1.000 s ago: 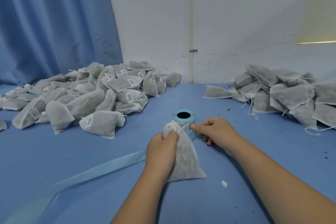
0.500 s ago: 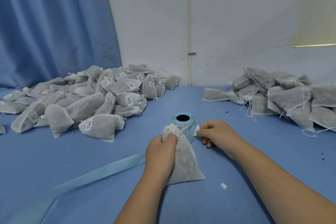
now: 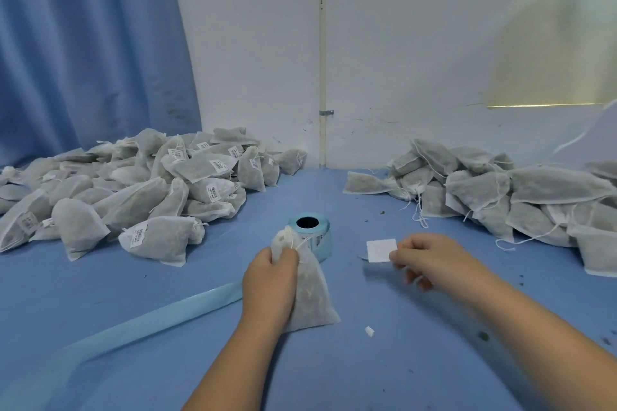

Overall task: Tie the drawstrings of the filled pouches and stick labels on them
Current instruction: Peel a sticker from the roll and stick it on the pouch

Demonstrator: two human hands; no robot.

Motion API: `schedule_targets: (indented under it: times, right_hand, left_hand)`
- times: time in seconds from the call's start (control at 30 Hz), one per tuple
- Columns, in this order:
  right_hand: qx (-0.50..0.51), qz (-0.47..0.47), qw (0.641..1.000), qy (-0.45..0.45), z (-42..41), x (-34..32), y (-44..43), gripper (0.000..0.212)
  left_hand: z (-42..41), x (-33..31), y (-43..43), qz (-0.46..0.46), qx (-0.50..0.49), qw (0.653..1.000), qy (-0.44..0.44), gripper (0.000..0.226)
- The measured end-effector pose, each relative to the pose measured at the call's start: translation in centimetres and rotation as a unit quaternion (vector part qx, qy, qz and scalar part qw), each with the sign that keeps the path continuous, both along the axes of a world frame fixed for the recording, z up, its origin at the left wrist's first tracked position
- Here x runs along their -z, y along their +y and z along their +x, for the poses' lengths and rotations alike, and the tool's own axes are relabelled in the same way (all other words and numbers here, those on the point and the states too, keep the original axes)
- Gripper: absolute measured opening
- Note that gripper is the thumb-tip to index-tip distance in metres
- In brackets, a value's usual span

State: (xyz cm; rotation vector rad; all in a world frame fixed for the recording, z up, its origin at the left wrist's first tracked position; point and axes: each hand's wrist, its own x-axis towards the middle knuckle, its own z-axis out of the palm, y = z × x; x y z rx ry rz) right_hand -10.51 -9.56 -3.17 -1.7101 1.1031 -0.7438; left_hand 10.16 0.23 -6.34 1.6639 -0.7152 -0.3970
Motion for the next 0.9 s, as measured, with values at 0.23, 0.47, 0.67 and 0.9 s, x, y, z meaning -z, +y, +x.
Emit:
schedule_targets:
  times: [0.23,0.47,0.67,0.9]
  right_hand:
    - [-0.109,0.11,0.966,-0.209,-2.8,-1.9,5.8,0.011]
    - [-0.112,0.125,0.924,-0.344,-3.1,-1.2,6.7,0.03]
    - [-0.075,0.119,0.918,-0.371,-4.0,-0.8,5.5,0.023]
    - [-0.047,0.11,0.922,-0.369,-3.8,-0.6,5.5,0.02]
  left_hand:
    - [-5.1,-0.9,1.0,-0.05,0.094,0.994,0.018,0.019]
    - [-10.7,-0.9,1.8,-0.03,0.235,0.971,0.042,0.021]
    - [-11.3,-0.9,2.4,-0.015,0.312,0.948,0.057,0.032]
    - [-10.6,-0.6,2.3,0.01,0.366,0.929,0.052,0.039]
